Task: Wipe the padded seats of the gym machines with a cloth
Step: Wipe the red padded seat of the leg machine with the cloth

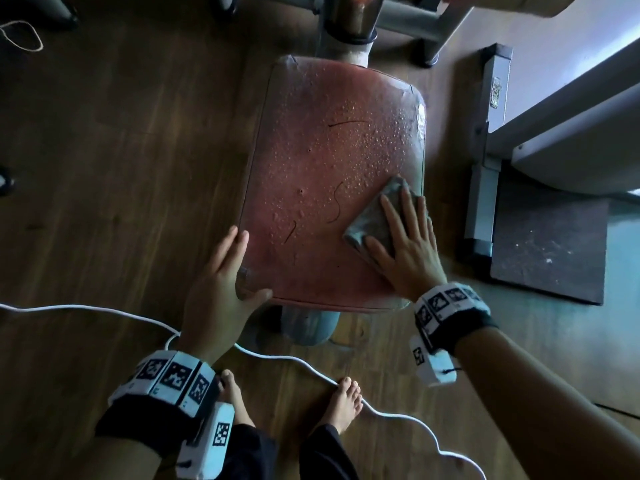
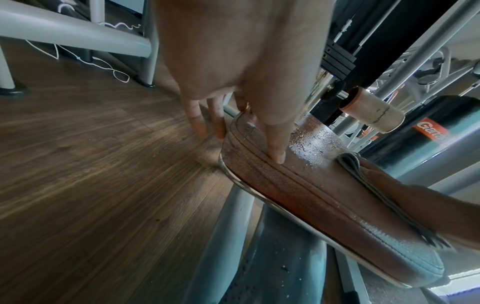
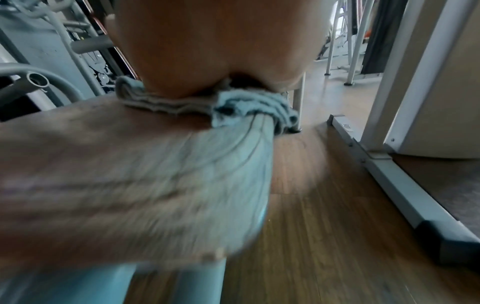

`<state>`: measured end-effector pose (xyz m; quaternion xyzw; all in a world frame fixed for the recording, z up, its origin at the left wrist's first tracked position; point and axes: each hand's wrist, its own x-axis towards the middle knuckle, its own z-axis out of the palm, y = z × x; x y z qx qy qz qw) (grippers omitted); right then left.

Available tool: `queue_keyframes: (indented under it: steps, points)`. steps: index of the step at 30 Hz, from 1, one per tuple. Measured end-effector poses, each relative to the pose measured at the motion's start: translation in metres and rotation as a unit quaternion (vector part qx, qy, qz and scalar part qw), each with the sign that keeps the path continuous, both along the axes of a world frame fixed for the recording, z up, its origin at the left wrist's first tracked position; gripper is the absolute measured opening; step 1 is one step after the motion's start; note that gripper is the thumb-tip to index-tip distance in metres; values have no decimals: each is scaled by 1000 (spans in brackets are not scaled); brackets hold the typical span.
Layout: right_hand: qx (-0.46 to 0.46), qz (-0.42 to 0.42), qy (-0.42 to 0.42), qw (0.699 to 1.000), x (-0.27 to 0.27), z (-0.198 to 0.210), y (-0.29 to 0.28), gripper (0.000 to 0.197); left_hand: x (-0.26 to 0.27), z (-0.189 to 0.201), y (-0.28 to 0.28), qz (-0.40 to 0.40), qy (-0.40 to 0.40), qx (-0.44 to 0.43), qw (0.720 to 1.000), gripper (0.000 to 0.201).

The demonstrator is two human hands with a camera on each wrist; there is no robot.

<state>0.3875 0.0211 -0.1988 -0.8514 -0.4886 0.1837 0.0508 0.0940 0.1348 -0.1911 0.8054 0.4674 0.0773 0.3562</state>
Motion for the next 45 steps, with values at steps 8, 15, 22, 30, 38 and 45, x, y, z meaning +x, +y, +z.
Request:
queue_keyframes:
  steps: [8, 15, 22, 30, 38, 45]
  points:
    - [13, -90, -53, 994, -20, 4, 24, 69, 0, 3, 0, 1, 4, -6, 1000, 96]
    - [37, 63, -72, 995, -92, 14, -23, 62, 2, 6, -1, 9, 7, -17, 1000, 98]
    - [89, 58, -63, 992, -71, 20, 16, 44, 1, 6, -1, 2, 3, -7, 1000, 97]
    - [99, 115, -41, 988, -69, 21, 21, 40, 0, 4, -2, 1, 1, -13, 1000, 97]
    - [101, 132, -48, 985, -80, 24, 18, 41, -2, 5, -2, 5, -1, -20, 1000, 97]
    - [84, 25, -47, 995, -48, 14, 35, 43, -1, 2, -2, 8, -8, -27, 1000, 97]
